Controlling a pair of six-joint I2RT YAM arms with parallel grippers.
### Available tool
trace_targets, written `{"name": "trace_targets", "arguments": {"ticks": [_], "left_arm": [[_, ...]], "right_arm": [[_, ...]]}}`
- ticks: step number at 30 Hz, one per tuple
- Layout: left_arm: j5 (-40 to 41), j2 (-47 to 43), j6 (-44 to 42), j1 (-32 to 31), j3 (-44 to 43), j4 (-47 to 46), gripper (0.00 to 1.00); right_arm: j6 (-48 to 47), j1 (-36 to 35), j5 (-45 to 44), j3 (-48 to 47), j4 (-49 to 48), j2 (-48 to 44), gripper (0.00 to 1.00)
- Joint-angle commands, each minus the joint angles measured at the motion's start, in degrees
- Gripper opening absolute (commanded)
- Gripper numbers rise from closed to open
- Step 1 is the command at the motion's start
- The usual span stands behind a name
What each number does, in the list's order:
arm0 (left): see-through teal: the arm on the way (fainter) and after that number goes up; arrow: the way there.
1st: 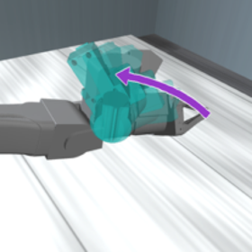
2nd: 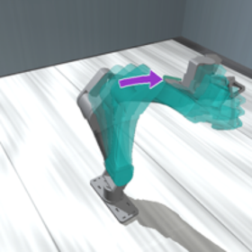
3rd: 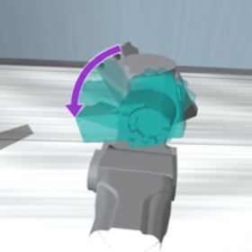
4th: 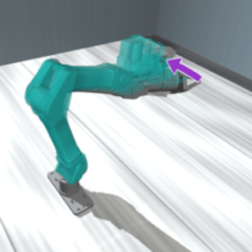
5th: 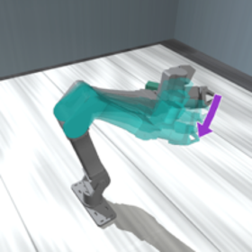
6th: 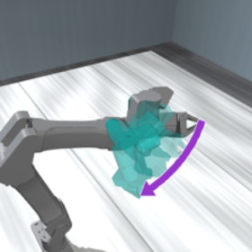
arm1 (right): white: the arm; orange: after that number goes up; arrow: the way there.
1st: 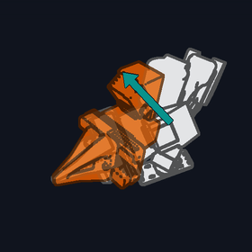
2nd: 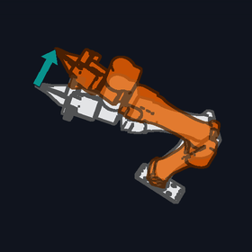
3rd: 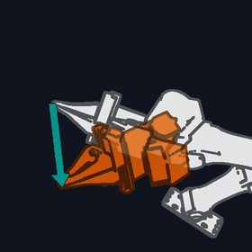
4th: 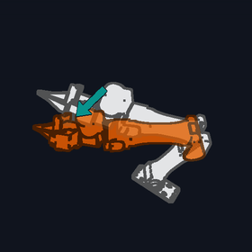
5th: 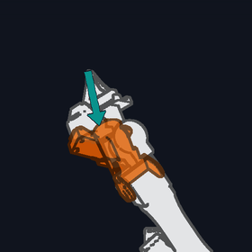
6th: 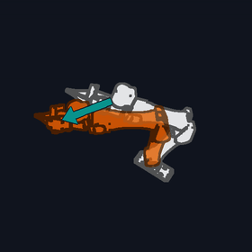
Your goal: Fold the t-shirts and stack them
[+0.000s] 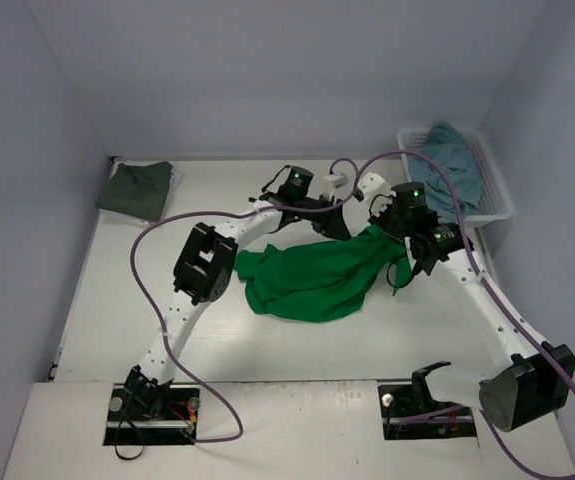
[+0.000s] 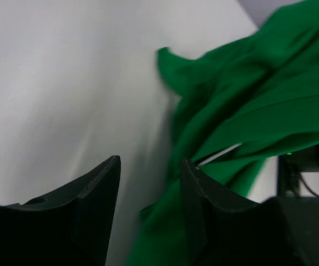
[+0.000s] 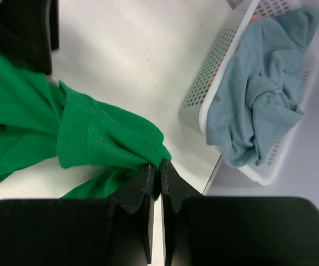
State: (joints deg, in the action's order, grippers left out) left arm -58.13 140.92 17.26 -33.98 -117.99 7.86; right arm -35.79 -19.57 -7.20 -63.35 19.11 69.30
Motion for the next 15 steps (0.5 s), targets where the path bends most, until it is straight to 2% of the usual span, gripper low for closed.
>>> {"name": "trace_targets", "arguments": {"ticks": [1,7,10,11,12,15], "left_arm": [[-6.9,-5.2,8.0,-2.1,1.3,-12.2,0.41],[-10.2,-7.5,9.6,-3.6,4.9,-13.7,0.41],[-10.0,-8.0,6.7,-3.6,5.1,-10.3,0.23],[-9.7,-8.1,6.1,-3.6,5.2,-8.8,0.09],[-9.4,-8.3,4.8,-3.6,5.3,-8.2,0.03],[-6.6,-9.2,1.1,-3.5,5.5,-3.6,0.00]], "right_arm": [[1.5,0.1,0.3,0.2,-3.2,0.7,0.00],[1.9,0.1,-0.1,0.6,-3.7,1.0,0.00],[1.7,0.1,-0.3,0.6,-3.7,0.8,0.00],[1.7,0.1,-0.2,0.7,-3.6,0.7,0.00],[1.8,0.1,-0.3,0.7,-3.7,0.6,0.00],[2.0,0.1,-0.3,1.1,-3.7,0.4,0.00]]}}
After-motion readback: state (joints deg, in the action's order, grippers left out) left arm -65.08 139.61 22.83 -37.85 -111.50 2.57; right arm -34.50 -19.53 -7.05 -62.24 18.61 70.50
